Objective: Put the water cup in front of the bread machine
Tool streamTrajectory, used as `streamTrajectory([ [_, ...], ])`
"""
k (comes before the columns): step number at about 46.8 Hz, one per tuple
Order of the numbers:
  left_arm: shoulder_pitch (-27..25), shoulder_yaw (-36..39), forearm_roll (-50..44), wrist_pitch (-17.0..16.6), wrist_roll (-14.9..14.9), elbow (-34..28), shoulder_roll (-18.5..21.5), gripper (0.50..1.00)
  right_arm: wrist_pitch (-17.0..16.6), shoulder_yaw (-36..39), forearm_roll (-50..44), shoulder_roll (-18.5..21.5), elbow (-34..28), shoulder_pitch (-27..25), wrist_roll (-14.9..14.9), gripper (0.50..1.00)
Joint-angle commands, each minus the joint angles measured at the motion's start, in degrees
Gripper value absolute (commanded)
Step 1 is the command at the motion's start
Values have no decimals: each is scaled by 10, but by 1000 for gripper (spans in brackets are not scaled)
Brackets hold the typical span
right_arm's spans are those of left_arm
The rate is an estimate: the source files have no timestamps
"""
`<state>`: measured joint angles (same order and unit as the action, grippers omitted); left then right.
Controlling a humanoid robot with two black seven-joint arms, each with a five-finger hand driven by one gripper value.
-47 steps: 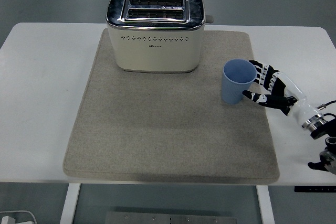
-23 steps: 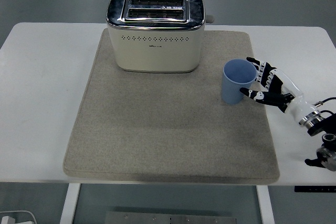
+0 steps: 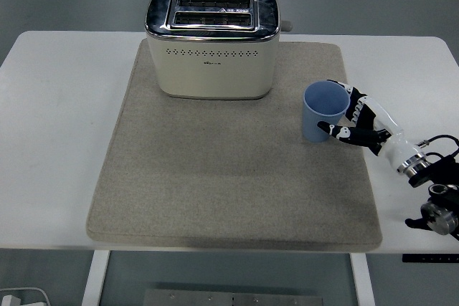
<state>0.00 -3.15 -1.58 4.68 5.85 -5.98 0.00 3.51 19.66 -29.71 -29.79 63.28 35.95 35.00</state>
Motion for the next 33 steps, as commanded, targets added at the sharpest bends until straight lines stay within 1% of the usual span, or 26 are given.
streamTrajectory([
  [1,0,0,0,1,0,0,0,1000,0,0,0,3,-5,1,0,915],
  [12,0,0,0,0,0,0,0,1000,-1,0,0,21,-17,2,0,915],
  [20,0,0,0,1,0,0,0,1000,2,1,1,25,-29,2,0,911],
  [26,0,0,0,1,0,0,0,1000,3,1,1,37,-32,3,0,885],
  [28,0,0,0,0,0,0,0,1000,3,1,1,37,-33,3,0,862],
  [33,0,0,0,1,0,0,0,1000,3,2,1,39,-33,3,0,832],
])
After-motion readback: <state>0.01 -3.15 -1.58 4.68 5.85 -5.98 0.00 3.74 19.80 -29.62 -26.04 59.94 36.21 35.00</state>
